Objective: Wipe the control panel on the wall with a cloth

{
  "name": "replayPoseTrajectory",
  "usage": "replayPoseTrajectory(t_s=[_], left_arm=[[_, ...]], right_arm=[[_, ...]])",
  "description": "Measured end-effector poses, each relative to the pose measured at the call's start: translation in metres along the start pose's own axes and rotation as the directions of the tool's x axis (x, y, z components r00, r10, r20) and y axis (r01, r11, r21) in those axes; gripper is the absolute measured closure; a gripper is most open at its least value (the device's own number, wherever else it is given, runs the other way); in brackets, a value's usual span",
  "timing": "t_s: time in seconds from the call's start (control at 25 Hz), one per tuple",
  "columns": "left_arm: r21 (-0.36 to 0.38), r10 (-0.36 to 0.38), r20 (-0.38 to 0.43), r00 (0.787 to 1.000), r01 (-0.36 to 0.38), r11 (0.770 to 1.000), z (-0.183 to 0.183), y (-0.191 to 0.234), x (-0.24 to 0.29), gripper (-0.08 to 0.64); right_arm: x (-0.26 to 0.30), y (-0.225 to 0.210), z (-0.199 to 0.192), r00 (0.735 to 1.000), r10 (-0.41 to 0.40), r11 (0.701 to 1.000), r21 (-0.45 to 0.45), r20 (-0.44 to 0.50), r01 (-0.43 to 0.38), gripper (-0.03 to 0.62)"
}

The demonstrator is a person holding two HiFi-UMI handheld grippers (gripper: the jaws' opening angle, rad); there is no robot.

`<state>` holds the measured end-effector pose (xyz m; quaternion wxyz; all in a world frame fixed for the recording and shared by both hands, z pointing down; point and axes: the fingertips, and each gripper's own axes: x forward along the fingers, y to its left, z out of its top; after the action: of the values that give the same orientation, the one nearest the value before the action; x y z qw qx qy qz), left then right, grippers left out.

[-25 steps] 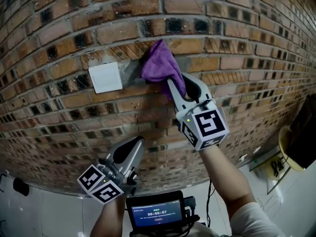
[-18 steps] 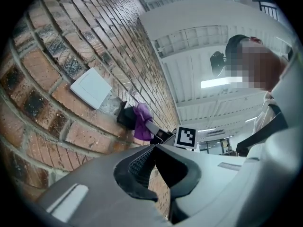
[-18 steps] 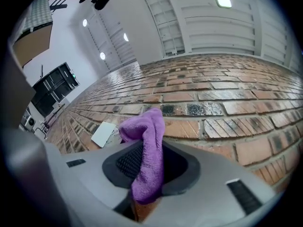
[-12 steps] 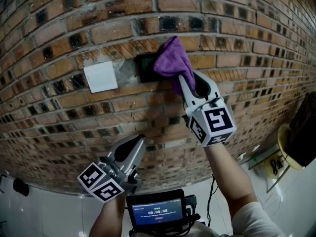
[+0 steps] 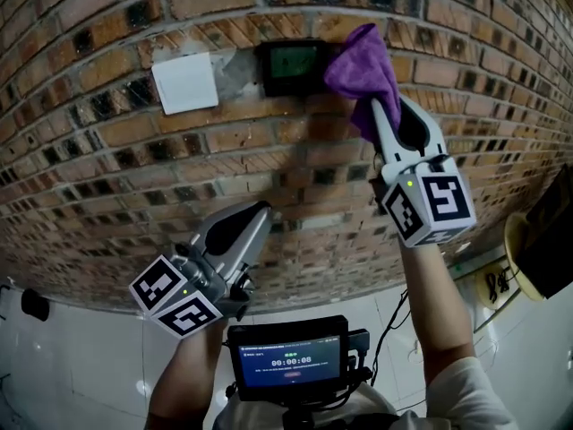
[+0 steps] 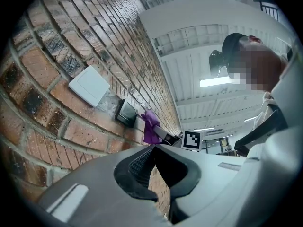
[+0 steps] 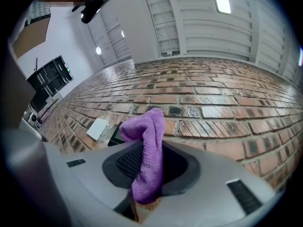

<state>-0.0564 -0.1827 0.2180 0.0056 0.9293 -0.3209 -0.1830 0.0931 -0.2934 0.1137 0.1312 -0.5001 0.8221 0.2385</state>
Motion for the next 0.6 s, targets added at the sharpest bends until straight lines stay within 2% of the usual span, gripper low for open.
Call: replayPoseTrajectory(t_s=[0.6], left_arm=[[-0.038,0.007,-0.007,1.0,-0.008,0.999,-0.016,-0.003,-0.017,0.572]], right_arm=[[-0.057,0.018,-0.01,0.998,0.0,0.999,0.039,-0.061,0.003,0.486]])
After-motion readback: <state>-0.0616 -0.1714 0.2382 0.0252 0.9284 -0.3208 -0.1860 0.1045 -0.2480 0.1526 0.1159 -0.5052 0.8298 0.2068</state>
